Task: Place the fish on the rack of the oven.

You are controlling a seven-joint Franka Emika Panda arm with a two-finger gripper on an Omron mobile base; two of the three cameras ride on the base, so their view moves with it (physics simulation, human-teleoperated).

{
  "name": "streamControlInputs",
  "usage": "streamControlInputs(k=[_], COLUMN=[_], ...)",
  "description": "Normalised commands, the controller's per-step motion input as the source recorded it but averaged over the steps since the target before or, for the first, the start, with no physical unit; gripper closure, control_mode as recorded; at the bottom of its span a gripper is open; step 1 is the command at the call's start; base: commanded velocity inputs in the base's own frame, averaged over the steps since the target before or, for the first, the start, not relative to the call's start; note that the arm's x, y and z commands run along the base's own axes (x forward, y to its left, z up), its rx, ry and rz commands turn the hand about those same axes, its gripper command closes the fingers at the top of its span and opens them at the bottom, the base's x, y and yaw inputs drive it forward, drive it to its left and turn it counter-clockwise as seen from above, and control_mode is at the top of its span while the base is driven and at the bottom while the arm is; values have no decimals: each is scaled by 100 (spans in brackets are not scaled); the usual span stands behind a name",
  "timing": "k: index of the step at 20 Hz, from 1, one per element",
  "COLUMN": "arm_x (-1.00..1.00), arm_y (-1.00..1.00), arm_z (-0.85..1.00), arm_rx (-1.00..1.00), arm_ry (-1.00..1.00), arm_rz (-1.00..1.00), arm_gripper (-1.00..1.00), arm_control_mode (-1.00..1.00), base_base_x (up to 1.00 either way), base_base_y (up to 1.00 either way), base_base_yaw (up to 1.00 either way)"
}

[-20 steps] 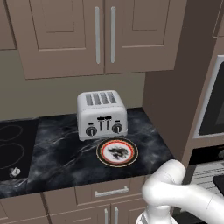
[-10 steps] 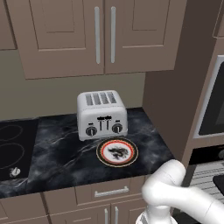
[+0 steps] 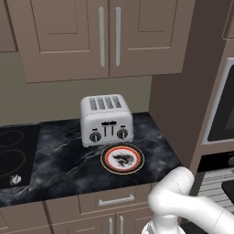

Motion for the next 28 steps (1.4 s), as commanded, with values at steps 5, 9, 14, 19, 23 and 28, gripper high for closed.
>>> streamControlInputs(k=[5, 9, 14, 19, 23, 28], arm_x=[0, 0, -2, -26, -73, -95], arm_y=[1, 0, -1, 0, 4, 60], arm_z=[-3, 0, 7, 60, 77, 76], arm_rx=[0, 0, 0, -1, -9, -22], arm_ry=[0, 0, -1, -6, -7, -3], arm_rz=[3, 0, 0, 0, -1, 0], arm_gripper=[-100, -100, -100, -100, -100, -100], arm_control_mode=[-100, -100, -100, -100, -100, -100], base_base_x=[0, 0, 0, 0, 0, 0], base_base_y=[0, 0, 0, 0, 0, 0], base_base_yaw=[0, 0, 0, 0, 0, 0])
